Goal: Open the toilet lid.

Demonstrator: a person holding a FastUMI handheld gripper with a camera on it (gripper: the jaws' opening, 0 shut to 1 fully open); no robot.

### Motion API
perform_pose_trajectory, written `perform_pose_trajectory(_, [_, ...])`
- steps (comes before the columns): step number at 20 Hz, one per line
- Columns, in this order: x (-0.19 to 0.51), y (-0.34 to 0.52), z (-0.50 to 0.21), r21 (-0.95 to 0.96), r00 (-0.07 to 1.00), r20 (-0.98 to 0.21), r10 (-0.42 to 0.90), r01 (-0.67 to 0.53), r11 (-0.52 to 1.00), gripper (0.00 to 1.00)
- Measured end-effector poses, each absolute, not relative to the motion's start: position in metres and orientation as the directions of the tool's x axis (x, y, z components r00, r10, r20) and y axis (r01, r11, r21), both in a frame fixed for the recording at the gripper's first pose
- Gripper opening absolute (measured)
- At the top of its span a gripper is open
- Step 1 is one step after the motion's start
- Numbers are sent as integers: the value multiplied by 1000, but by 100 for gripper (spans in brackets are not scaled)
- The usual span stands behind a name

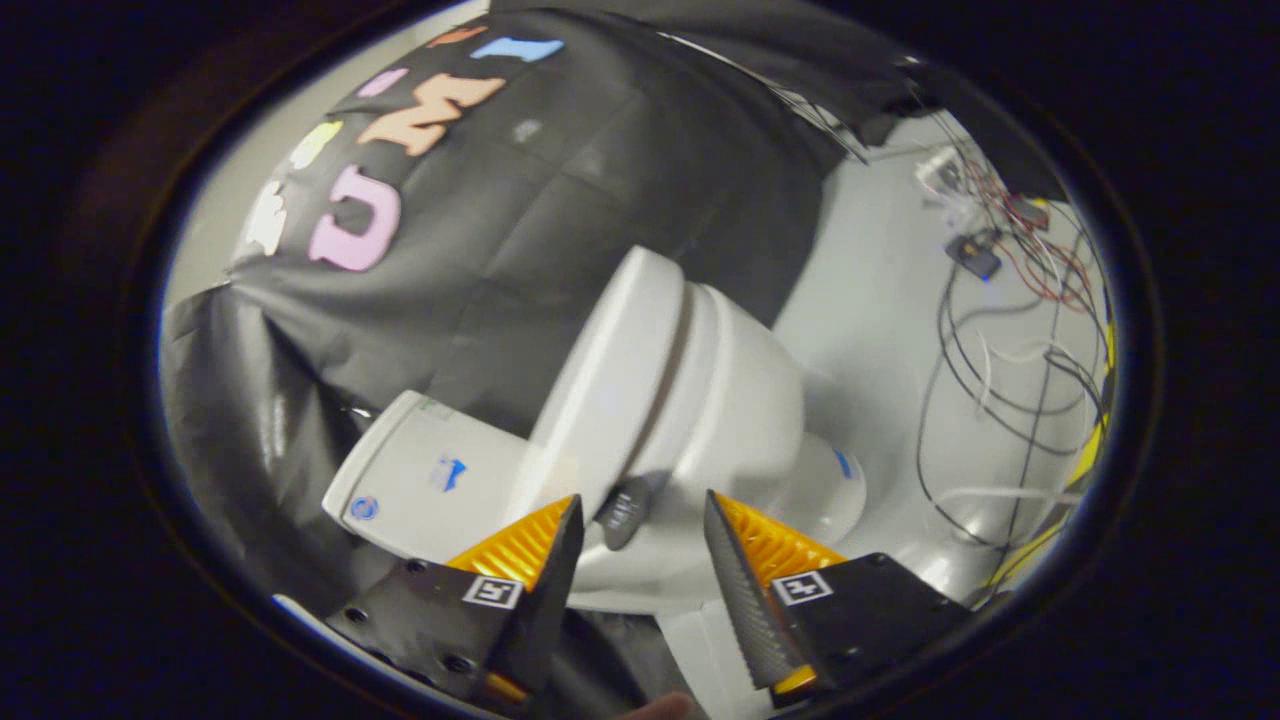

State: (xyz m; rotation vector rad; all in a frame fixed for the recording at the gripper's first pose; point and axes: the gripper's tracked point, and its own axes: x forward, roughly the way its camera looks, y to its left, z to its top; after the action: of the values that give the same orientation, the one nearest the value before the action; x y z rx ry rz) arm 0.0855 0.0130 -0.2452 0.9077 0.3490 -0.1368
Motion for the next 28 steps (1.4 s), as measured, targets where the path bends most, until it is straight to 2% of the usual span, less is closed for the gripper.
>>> perform_pose_trajectory(2, [94,15,-226,789,953,-302,25,234,568,59])
perform_pose_trajectory(7, [109,10,-232,850,946,-323,-25,301,432,16])
perform_pose_trajectory(10, [115,1,-233,840,917,-386,-104,395,372,16])
perform_pose_trajectory(12, [110,7,-233,816,899,-423,-113,432,384,1])
perform_pose_trajectory(19, [108,16,-213,709,788,-591,-171,609,355,1])
perform_pose_trajectory(22, [108,24,-188,659,756,-622,-205,646,386,1])
perform_pose_trajectory(28, [112,37,-146,581,749,-604,-273,648,492,1])
